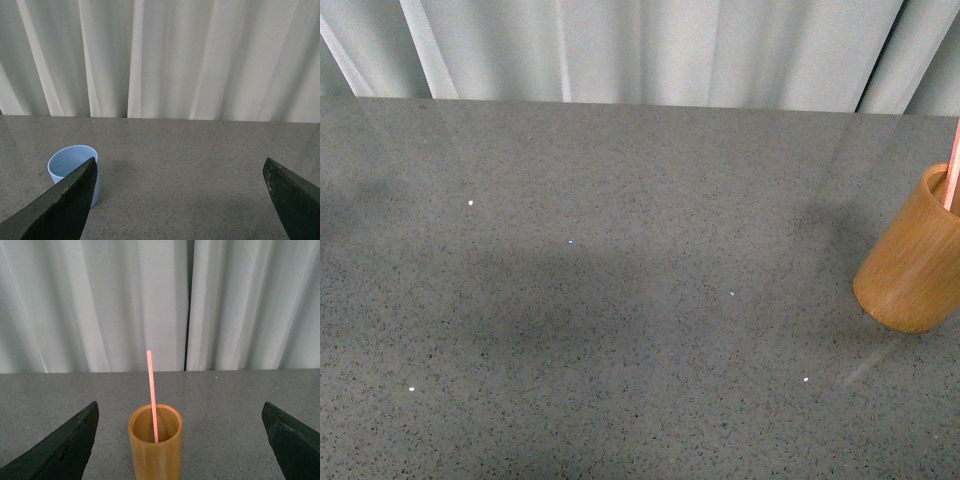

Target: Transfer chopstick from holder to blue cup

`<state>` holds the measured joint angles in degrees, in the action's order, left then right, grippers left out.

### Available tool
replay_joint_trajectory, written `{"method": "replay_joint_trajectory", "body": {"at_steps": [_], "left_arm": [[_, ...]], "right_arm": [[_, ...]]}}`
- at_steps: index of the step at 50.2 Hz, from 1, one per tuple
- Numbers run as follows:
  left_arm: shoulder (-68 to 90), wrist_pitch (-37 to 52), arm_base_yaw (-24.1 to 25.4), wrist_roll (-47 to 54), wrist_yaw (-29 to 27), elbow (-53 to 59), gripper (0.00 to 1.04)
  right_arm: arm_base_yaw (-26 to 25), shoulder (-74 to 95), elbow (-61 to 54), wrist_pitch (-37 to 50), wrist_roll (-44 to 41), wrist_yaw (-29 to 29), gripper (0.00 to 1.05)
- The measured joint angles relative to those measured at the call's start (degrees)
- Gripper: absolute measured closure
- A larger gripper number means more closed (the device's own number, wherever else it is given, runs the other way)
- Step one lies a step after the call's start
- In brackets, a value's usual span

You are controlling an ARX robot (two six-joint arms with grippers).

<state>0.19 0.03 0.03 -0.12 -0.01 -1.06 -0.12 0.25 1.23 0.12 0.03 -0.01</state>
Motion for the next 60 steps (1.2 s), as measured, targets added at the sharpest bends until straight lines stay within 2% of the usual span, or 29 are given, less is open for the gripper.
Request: {"method": "replay_joint_trajectory", "body": {"at_steps": [60], "left_arm": [[0.0,0.0,0.0,0.0,0.0,0.0,0.07]], "right_arm": [[0.0,0.0,0.0,0.0,0.0,0.0,0.1]]}}
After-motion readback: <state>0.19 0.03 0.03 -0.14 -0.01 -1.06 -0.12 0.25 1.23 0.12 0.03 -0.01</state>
